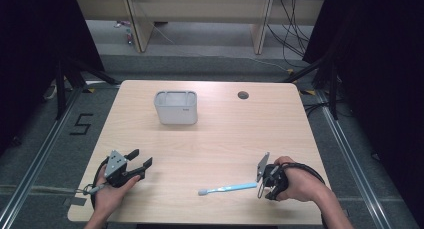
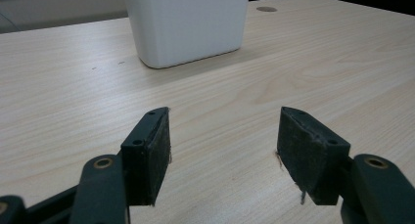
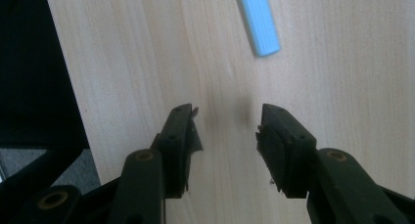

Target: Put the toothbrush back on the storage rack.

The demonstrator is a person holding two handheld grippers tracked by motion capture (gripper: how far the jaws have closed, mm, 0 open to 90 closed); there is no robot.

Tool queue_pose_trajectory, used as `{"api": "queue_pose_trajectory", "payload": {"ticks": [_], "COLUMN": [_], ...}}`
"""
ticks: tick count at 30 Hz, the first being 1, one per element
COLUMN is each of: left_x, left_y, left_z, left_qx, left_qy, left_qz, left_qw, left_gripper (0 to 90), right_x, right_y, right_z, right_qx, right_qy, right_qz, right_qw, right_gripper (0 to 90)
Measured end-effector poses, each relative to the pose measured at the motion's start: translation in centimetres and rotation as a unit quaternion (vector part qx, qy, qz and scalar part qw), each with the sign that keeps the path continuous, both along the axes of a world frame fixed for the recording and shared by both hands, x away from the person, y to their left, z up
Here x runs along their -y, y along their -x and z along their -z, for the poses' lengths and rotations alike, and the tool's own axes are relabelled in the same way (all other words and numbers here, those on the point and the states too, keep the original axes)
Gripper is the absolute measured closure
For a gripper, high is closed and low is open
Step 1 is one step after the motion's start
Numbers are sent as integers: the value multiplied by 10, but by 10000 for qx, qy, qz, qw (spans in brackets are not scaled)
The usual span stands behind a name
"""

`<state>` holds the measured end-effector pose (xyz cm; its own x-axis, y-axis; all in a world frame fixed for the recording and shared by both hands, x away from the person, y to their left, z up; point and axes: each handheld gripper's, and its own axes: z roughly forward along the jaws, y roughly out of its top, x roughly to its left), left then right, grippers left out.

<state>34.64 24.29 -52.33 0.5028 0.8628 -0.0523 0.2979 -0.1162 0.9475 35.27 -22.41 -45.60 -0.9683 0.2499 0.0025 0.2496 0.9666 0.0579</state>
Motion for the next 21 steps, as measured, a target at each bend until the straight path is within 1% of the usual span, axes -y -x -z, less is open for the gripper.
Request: {"api": "queue_pose_trajectory", "payload": {"ticks": [1, 2, 3, 4, 5, 6, 9, 10, 11, 12, 13, 15, 16, 17, 18, 19, 20, 21], "left_x": [0, 0, 0, 0, 1, 1, 0, 0, 1, 1, 1, 1, 1, 1, 1, 1, 1, 1], "left_y": [0, 0, 0, 0, 0, 0, 1, 1, 1, 1, 1, 1, 0, 0, 1, 1, 1, 1], "left_z": [0, 0, 0, 0, 0, 0, -1, -1, -1, -1, -1, -1, 0, 0, -1, -1, -1, -1], "left_qx": [-4, -8, -2, 10, 4, 3, -37, -38, -44, -51, -51, -47, -29, -29, -45, -48, -48, -46], "left_qy": [1, -15, -39, -23, -36, -33, -68, -66, -69, -64, -71, -70, -53, -53, -68, -66, -61, -61], "left_qz": [1, -4, -4, 5, 2, 5, -11, -10, -12, -16, -12, -6, 3, 3, -1, 3, 2, 1], "left_qw": [10000, 10000, 10000, 10000, 10000, 10000, 10000, 10000, 10000, 10000, 10000, 10000, 10000, 10000, 10000, 10000, 10000, 10000], "left_gripper": [365, 365, 365, 365, 366, 366, 366, 366, 366, 366, 366, 366, 366, 366, 366, 366, 365, 364], "right_x": [-2, -4, -6, -6, -7, -9, -12, -13, -14, -16, -19, -20, -23, -23, -24, -25, -26, -27], "right_y": [-2, 0, -1, -1, -2, -3, -7, -6, -8, -7, -8, -8, -11, -11, -10, -10, -11, -14], "right_z": [1, 1, 2, 2, 3, 3, 3, 3, 3, 2, 2, 1, 1, 1, 0, 0, 0, 1], "right_qx": [21, 14, -26, -26, -14, -58, 13, -30, 8, -28, -14, -37, -9, -9, -23, -6, -47, -3], "right_qy": [12, 89, 140, 140, 153, 178, 201, 219, 223, 243, 258, 294, 262, 262, 292, 290, 291, 241], "right_qz": [-206, -79, -139, -139, -232, -187, -467, -314, -472, -342, -424, -380, -604, -604, -430, -445, -455, -622], "right_qw": [9998, 9999, 9998, 9998, 9996, 9996, 9987, 9993, 9986, 9991, 9988, 9988, 9978, 9978, 9986, 9986, 9985, 9978], "right_gripper": [566, 565, 561, 561, 559, 557, 557, 557, 557, 558, 558, 558, 559, 559, 558, 558, 557, 556]}}
